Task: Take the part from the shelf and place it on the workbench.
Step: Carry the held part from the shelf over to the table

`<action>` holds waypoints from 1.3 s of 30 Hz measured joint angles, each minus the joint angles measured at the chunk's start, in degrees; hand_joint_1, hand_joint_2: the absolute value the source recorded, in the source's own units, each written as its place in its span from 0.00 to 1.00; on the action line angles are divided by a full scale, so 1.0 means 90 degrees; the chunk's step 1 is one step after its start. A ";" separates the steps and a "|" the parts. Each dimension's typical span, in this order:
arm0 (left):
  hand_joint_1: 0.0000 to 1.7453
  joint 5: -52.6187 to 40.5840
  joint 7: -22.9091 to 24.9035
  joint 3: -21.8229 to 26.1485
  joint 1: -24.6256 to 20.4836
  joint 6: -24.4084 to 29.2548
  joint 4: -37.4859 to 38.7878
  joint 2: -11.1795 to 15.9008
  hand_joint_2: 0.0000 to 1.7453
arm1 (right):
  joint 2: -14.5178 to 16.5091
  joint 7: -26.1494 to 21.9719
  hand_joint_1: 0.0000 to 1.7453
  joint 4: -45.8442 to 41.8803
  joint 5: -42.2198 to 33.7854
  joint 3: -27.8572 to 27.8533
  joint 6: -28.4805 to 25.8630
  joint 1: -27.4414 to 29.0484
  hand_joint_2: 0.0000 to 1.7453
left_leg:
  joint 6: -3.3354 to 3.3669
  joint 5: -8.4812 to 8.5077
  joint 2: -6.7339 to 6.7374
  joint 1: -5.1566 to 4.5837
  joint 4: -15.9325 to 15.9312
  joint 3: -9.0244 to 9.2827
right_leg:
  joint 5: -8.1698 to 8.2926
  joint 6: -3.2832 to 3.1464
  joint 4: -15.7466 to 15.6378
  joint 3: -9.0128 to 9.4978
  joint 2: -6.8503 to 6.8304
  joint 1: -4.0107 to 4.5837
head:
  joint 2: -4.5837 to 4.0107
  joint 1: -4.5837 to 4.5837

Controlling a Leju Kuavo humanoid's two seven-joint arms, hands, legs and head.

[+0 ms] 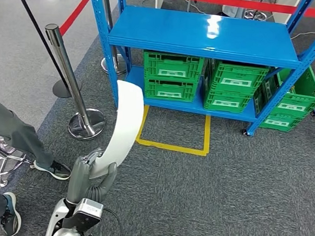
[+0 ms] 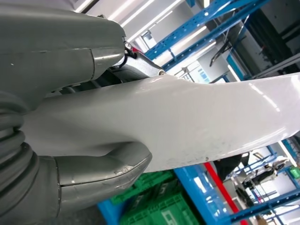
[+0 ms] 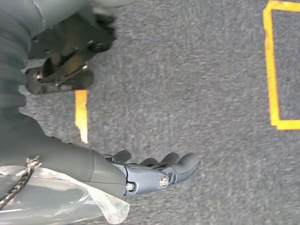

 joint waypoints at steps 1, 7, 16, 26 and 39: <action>1.00 0.0000 -0.0002 0.0002 -0.0009 0.0001 0.0004 -0.0006 1.00 | -0.0001 -0.0008 0.00 -0.0001 -0.0001 -0.0005 0.0003 -0.0009 1.00 | -0.0032 0.0064 -0.0008 -0.0006 0.0034 -0.0079 | -0.0036 -0.0007 -0.0555 0.0414 0.0027 -0.0009 | 0.0000 -0.0002; 1.00 0.0001 -0.0022 0.0006 -0.0030 -0.0005 0.0029 -0.0023 1.00 | -0.0002 -0.0036 0.00 0.0012 -0.0038 -0.0087 0.0014 -0.0046 1.00 | -0.0234 0.0010 -0.0047 0.0068 0.0266 -0.0315 | -0.0085 -0.0316 -0.1391 0.0679 -0.0002 0.0065 | -0.0001 -0.0015; 1.00 0.0066 -0.0155 0.0007 -0.0039 -0.0099 0.0086 -0.0021 1.00 | -0.0051 -0.0462 0.00 0.0603 0.0410 -0.0767 0.0148 -0.0383 1.00 | -0.0089 -0.0513 -0.0208 0.0009 0.0932 0.0441 | 0.0518 -0.0369 -0.1242 -0.0111 0.0120 0.0171 | -0.0001 -0.0043; 1.00 0.0063 -0.0186 0.0005 -0.0052 -0.0148 0.0100 -0.0043 1.00 | -0.0129 -0.0781 0.00 0.1316 0.0930 -0.1659 0.0226 -0.0864 1.00 | 0.0089 -0.0529 0.0079 0.0022 -0.0096 0.0702 | -0.0250 -0.0053 0.0472 -0.1043 0.0058 0.0092 | -0.0001 0.0032; 1.00 0.0655 -0.0333 0.0002 -0.0032 -0.0390 0.0115 -0.0031 1.00 | -0.0217 -0.1130 0.00 0.2177 0.1781 -0.2460 -0.0046 -0.1368 1.00 | -0.0240 -0.0946 0.0190 0.0027 0.0723 0.0265 | 0.0337 -0.0382 -0.1283 0.0182 -0.0120 0.0068 | -0.0001 -0.0020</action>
